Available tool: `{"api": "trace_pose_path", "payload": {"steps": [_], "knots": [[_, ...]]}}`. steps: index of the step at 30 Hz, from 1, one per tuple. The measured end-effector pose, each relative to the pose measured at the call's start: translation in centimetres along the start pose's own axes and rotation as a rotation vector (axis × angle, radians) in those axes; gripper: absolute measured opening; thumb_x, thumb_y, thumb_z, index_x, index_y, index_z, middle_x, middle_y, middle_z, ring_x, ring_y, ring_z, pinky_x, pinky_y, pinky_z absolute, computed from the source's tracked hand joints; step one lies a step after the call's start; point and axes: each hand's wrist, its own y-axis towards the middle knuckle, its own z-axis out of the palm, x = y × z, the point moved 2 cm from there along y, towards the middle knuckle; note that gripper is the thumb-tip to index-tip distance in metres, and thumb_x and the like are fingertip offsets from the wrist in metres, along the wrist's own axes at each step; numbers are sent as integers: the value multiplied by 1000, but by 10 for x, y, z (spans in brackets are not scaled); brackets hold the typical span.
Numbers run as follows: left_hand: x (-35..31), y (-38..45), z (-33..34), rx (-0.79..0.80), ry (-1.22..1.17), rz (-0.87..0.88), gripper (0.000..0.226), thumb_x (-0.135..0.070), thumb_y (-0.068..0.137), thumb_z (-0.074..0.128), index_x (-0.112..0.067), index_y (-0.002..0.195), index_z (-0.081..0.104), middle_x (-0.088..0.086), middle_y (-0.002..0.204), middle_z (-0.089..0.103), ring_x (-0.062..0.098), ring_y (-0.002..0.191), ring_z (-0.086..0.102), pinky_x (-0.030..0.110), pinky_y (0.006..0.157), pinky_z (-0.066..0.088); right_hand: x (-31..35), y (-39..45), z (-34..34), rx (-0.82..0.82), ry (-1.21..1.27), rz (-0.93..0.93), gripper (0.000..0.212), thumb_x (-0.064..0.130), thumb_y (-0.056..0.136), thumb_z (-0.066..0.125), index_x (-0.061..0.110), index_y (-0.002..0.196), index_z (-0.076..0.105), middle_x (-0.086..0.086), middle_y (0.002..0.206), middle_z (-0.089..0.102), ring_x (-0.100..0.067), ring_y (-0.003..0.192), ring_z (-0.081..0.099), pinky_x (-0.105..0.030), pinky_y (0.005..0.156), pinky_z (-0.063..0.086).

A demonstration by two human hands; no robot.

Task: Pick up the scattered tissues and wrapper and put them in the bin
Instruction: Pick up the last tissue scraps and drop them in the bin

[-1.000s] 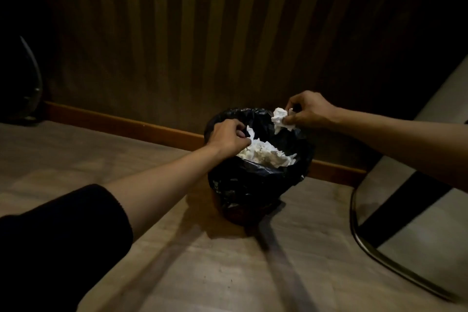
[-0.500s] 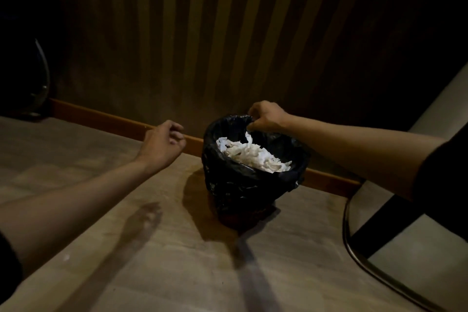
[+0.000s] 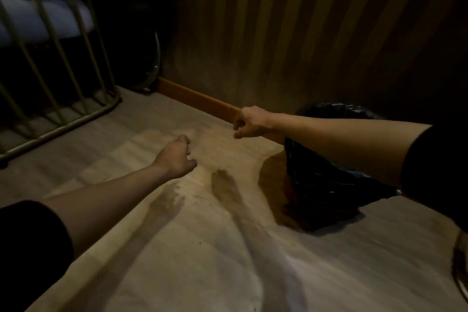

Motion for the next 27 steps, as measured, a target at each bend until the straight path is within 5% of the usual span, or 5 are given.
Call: {"api": "trace_pose_path", "payload": {"steps": [6, 12, 20, 27], "knots": [[76, -5, 14, 74, 132, -67, 55, -29, 81, 71, -9, 128, 50, 5, 114, 67, 27, 100, 66, 35, 85, 53, 14, 52, 69, 154, -18, -51, 31, 30, 92, 67, 7, 112, 70, -9, 110, 70, -24, 100, 67, -30, 72, 53], [134, -7, 53, 207, 159, -169, 22, -22, 82, 67, -13, 102, 69, 6, 102, 71, 24, 94, 67, 31, 83, 54, 17, 94, 135, 268, -54, -82, 35, 33, 91, 67, 10, 118, 68, -6, 115, 68, -21, 100, 64, -31, 81, 53], [149, -2, 102, 231, 140, -144, 38, -34, 82, 75, -15, 112, 64, 7, 100, 69, 23, 90, 65, 31, 76, 53, 0, 113, 178, 344, -47, -111, 31, 30, 90, 66, 15, 117, 66, -6, 113, 65, -23, 100, 62, -35, 87, 55], [152, -2, 114, 204, 32, -123, 7, -22, 87, 70, -18, 85, 64, 1, 81, 66, 18, 79, 62, 27, 70, 48, -11, 108, 173, 301, 13, -111, 29, 29, 92, 64, 12, 116, 66, -7, 114, 66, -22, 101, 62, -33, 85, 55]]}}
